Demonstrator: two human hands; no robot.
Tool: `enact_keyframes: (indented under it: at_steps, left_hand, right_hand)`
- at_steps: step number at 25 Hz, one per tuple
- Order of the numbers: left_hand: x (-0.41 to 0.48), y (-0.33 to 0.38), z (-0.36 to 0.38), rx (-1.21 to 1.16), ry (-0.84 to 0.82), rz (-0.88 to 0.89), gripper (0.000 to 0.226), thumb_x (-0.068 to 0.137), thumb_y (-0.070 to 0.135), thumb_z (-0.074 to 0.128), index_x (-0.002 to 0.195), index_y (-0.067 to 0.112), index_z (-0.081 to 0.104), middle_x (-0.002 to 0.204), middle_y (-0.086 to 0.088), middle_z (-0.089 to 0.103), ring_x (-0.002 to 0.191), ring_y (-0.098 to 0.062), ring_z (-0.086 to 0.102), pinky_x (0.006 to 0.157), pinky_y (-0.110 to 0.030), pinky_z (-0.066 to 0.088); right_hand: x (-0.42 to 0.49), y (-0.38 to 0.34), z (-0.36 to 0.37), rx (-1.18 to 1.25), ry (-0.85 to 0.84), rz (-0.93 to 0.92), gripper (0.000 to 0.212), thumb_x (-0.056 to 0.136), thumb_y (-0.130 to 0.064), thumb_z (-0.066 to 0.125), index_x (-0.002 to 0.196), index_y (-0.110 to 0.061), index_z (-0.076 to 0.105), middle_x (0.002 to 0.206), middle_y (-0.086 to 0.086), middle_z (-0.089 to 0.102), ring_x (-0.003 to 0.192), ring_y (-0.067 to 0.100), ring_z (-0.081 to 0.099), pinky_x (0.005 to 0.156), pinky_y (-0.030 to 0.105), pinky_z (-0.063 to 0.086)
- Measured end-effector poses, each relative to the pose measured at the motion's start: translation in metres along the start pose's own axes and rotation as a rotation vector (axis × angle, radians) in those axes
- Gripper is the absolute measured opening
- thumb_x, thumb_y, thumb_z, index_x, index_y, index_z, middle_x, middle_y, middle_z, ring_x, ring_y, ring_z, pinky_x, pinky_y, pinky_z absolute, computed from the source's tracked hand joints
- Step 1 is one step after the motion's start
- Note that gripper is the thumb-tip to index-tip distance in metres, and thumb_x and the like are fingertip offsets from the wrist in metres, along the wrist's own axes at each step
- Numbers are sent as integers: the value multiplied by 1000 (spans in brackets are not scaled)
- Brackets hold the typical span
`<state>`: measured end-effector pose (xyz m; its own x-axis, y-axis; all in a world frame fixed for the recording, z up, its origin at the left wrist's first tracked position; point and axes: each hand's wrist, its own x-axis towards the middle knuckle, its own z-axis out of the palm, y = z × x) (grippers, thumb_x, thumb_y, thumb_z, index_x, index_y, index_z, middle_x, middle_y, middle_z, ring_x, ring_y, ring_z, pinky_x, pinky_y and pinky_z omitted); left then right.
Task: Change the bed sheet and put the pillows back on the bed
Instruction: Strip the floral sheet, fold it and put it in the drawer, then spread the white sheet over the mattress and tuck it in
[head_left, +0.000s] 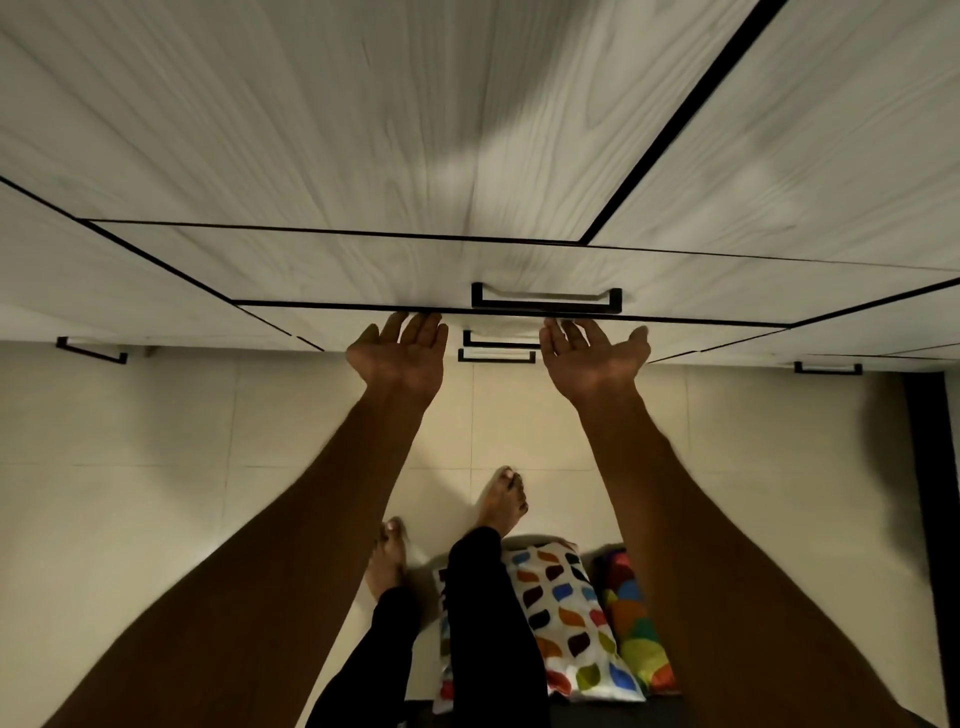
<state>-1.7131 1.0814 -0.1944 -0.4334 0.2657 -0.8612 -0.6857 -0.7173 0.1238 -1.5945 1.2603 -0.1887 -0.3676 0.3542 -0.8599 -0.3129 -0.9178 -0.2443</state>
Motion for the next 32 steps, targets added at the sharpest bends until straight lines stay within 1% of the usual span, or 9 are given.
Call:
enact_keyframes:
  at_steps: [7, 12, 14, 16, 17, 19, 21, 25, 32]
  left_hand:
    - [-5, 0, -12, 148, -54, -32, 59, 110, 42, 27, 153, 5, 45, 153, -19, 52, 144, -37, 47, 123, -51, 32]
    - [-49, -4, -19, 296, -67, -98, 63, 107, 52, 37, 141, 3, 54, 138, -22, 63, 128, -40, 61, 116, -51, 42]
    - [-72, -10, -19, 518, -57, -126, 59, 108, 51, 36, 138, 5, 57, 133, -19, 68, 121, -38, 66, 110, -50, 48]
    - [-105, -15, -12, 987, -49, -108, 50, 108, 45, 45, 136, 7, 61, 127, -13, 70, 113, -33, 68, 98, -43, 53]
    - [-117, -18, -10, 1267, -64, -45, 44, 106, 40, 52, 132, 7, 64, 123, -12, 71, 110, -32, 67, 91, -39, 53]
    - [-143, -21, -2, 1821, -150, 182, 37, 102, 37, 57, 123, 9, 70, 120, -11, 71, 112, -32, 66, 94, -39, 54]
    - [-169, -20, 7, 2231, -302, 432, 40, 96, 45, 54, 114, 15, 72, 119, -9, 73, 114, -31, 67, 100, -42, 53]
    - [-203, -25, 32, 2580, -535, 685, 43, 100, 48, 54, 124, 16, 68, 128, -11, 65, 122, -33, 61, 101, -47, 47]
    - [-236, -36, 55, 2708, -1017, 690, 42, 98, 38, 60, 134, 17, 62, 140, -10, 60, 130, -33, 56, 108, -49, 45]
  right_hand:
    - [-1, -1, -18, -58, -102, 16, 81, 103, -69, 25, 146, -6, 52, 148, 19, 56, 135, 39, 55, 117, 51, 40]
    - [-53, 5, -26, -53, -93, 18, 72, 104, -65, 30, 135, -7, 59, 135, 22, 66, 127, 42, 62, 112, 49, 46]
    - [-80, 11, -28, -256, -90, -23, 59, 105, -59, 39, 126, -10, 63, 124, 16, 72, 113, 37, 68, 97, 42, 53]
    - [-114, 14, -31, -636, -49, -133, 42, 101, -46, 55, 120, -10, 67, 108, 9, 73, 92, 27, 66, 77, 34, 51]
    - [-125, 16, -31, -912, -21, -236, 39, 99, -40, 58, 120, -10, 70, 108, 8, 73, 92, 26, 66, 78, 34, 51]
    - [-156, 9, -30, -1507, 33, -413, 36, 102, -38, 52, 125, -16, 71, 123, 5, 72, 113, 26, 65, 100, 38, 50]
    - [-191, -4, -26, -1811, 25, -482, 39, 104, -44, 49, 132, -23, 66, 136, 2, 67, 126, 25, 60, 109, 40, 46]
    - [-250, -40, -23, -2054, 79, -676, 47, 104, -45, 49, 142, -19, 58, 140, 12, 62, 130, 35, 54, 107, 45, 43]
    - [-327, -17, -44, -2001, 402, -706, 51, 105, -46, 47, 147, -17, 52, 146, 14, 56, 131, 36, 52, 105, 47, 41]
